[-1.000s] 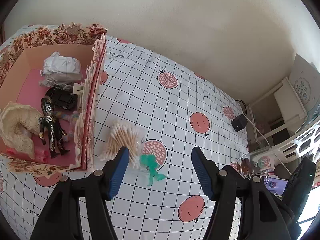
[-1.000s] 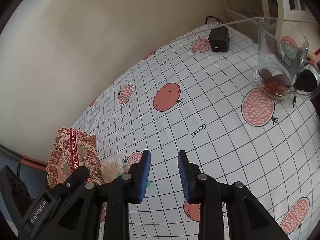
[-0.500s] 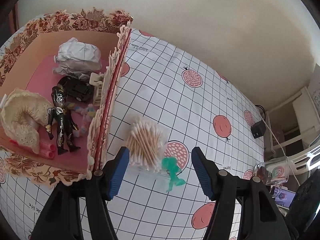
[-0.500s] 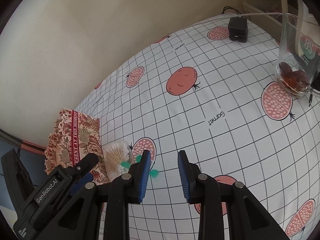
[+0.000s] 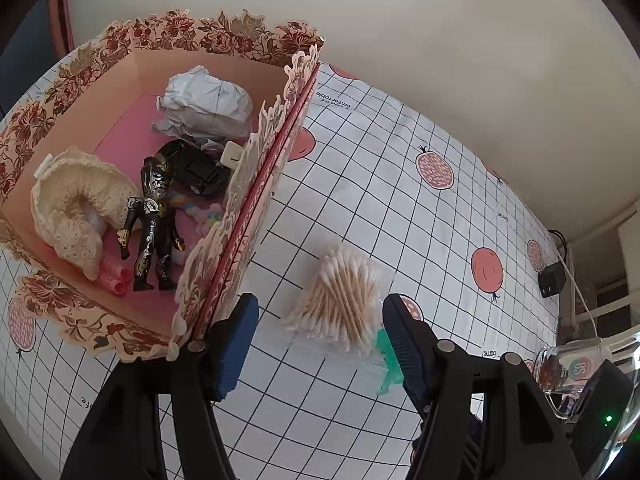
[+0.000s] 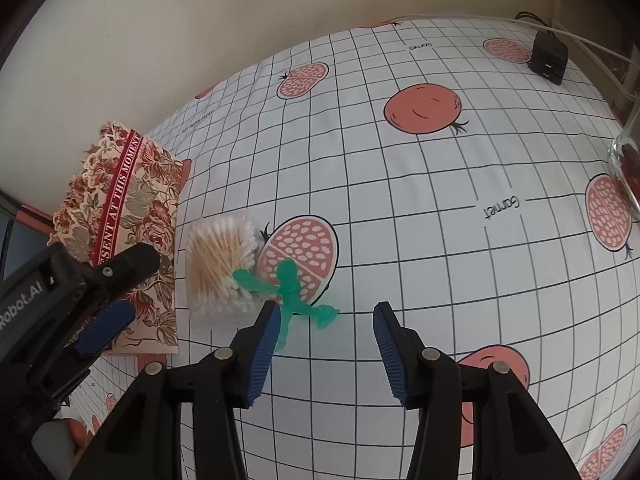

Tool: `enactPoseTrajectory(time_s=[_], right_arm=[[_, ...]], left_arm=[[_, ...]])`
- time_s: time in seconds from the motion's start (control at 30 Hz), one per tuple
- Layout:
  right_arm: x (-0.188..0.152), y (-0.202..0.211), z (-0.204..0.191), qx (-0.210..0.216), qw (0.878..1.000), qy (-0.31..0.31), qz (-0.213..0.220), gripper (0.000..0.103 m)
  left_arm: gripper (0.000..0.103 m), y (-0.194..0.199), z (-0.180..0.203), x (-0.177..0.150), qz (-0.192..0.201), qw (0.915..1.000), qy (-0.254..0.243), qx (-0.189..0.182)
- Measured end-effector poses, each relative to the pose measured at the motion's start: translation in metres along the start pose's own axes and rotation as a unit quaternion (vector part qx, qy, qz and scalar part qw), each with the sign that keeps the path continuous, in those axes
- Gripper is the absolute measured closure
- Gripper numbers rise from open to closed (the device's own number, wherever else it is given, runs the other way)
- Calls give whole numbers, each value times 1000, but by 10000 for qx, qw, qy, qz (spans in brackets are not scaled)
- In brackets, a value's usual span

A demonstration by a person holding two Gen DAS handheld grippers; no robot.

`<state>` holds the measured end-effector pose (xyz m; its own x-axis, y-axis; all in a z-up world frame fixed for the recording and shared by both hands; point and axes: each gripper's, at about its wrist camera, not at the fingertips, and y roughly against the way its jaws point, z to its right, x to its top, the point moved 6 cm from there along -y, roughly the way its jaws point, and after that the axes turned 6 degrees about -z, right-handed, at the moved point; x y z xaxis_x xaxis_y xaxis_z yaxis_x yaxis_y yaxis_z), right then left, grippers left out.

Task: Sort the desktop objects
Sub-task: 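Grasp the green plastic toy with the right tool while the left tool grasps the cotton swab bag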

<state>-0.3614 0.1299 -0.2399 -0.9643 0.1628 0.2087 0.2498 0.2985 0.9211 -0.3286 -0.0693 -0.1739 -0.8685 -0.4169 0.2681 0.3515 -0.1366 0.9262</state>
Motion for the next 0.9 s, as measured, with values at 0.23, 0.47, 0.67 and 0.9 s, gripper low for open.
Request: enactPoseTrajectory(time_s=[0.23,0.47,0.67,0.9], right_arm=[[1,-14,-10,-336,9994,118,47,48],[1,-21,-23,-1053,9926,583,159,50],[0,-22,-23,-1482,9846,921,132,65],[-2,-13,-2,-1496,9864,688,-17,66]], left_arm=[[36,-4,3,0,-123,9999,-46,61],[36,-20,-6,-5,-599,9977,227,-218],[36,-21,-4,-6,-648,9971,257,-318],[35,-26,2,-6,-723,9967,154,-325]])
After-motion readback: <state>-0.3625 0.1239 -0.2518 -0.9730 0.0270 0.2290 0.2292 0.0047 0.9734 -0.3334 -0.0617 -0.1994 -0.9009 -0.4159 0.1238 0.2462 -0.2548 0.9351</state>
